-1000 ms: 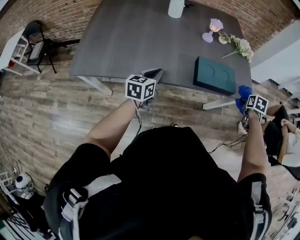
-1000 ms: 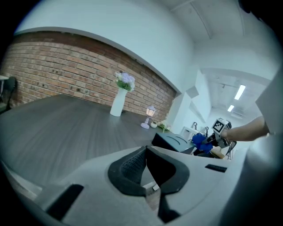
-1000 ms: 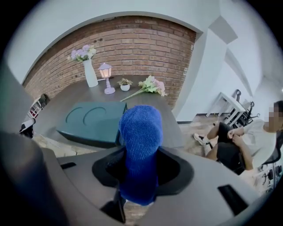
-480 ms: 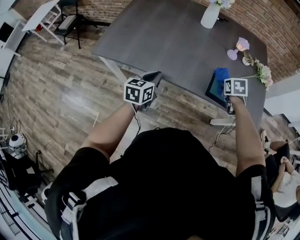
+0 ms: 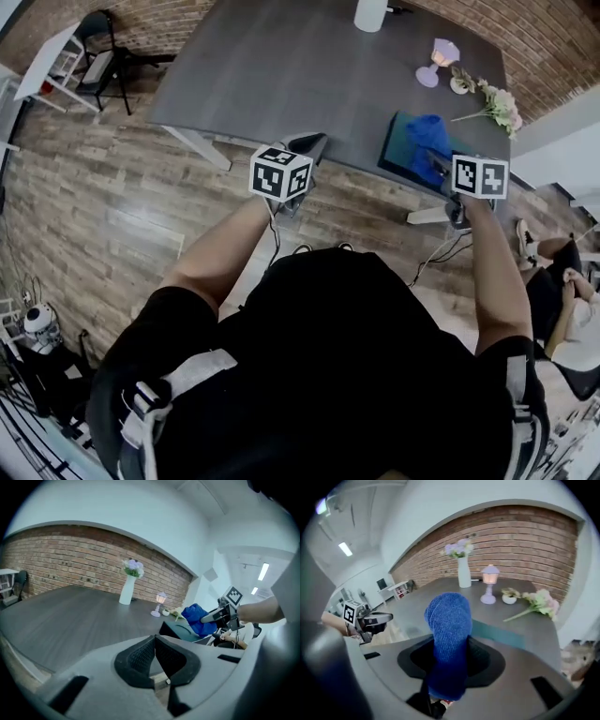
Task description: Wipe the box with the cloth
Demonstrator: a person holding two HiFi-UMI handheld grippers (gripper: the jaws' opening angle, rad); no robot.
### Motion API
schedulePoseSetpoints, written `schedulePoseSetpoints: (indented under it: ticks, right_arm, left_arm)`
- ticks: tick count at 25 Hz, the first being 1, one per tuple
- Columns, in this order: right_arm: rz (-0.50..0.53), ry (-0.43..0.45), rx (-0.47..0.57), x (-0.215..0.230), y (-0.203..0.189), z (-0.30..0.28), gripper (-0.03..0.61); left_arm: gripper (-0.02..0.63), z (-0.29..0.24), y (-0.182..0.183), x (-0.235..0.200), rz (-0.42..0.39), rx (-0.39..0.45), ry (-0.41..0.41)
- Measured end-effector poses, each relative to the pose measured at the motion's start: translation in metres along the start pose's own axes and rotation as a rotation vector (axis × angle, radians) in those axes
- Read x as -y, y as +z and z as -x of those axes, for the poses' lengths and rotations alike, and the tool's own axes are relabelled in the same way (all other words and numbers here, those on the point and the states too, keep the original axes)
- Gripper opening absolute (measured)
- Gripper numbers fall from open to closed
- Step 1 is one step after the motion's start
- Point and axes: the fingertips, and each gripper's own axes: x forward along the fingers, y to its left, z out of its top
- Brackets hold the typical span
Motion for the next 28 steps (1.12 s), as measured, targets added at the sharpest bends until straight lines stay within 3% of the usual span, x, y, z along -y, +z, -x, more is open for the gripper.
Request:
schedulePoseSetpoints:
  ticks: [3, 6, 10, 14, 17, 19, 21, 23, 25, 28]
  right_arm:
    - [-0.14, -0.199, 0.01, 0.086, -0.034, 0.057, 0.16]
    - [-0.231, -0.368, -0.013, 0.143, -0.069, 0.104, 0.16]
    - [-0.269, -0.454, -0.051, 0.161, -0.097, 0.118, 0.16]
    - [-0.182, -0.395, -0.089, 0.111, -0.09, 0.063, 0.16]
    - [0.035, -0.316, -0.117, 0.03, -0.066, 0.005, 0.16]
    - [0.158, -0.129, -0.11, -0.049, -0.048, -0.031, 0.161]
    - [0.204, 0.115, -0.103, -0.131, -0.038, -0.057, 0.16]
    - [0.231, 0.257, -0.1, -0.188, -0.038, -0.067, 0.16]
    - [0.275, 0.273, -0.103, -0.211, -0.045, -0.069, 0.161]
    - [0.245, 0.16, -0.077, -0.189, -0.054, -0.063, 0.16]
  left_arm:
    - [0.01, -0.03, 0.002, 0.029, -0.022, -0.013, -0.075]
    - [0.009, -0.048, 0.003, 0.05, -0.033, -0.023, -0.127]
    - [0.009, -0.045, 0.001, 0.058, -0.04, -0.029, -0.15]
    - [0.009, -0.018, -0.005, 0.032, -0.024, -0.025, -0.097]
    - [0.009, 0.006, -0.007, 0.002, 0.009, -0.009, -0.038]
    - [0.009, 0.021, -0.008, -0.015, 0.028, 0.001, -0.006]
    - [0.009, 0.034, -0.008, -0.028, 0.031, 0.007, 0.015]
    - [0.009, 0.044, -0.007, -0.036, 0.028, 0.011, 0.017]
    - [0.009, 0.051, -0.006, -0.042, 0.027, 0.018, 0.009]
    - [0.009, 0.057, -0.005, -0.048, 0.02, 0.017, -0.012]
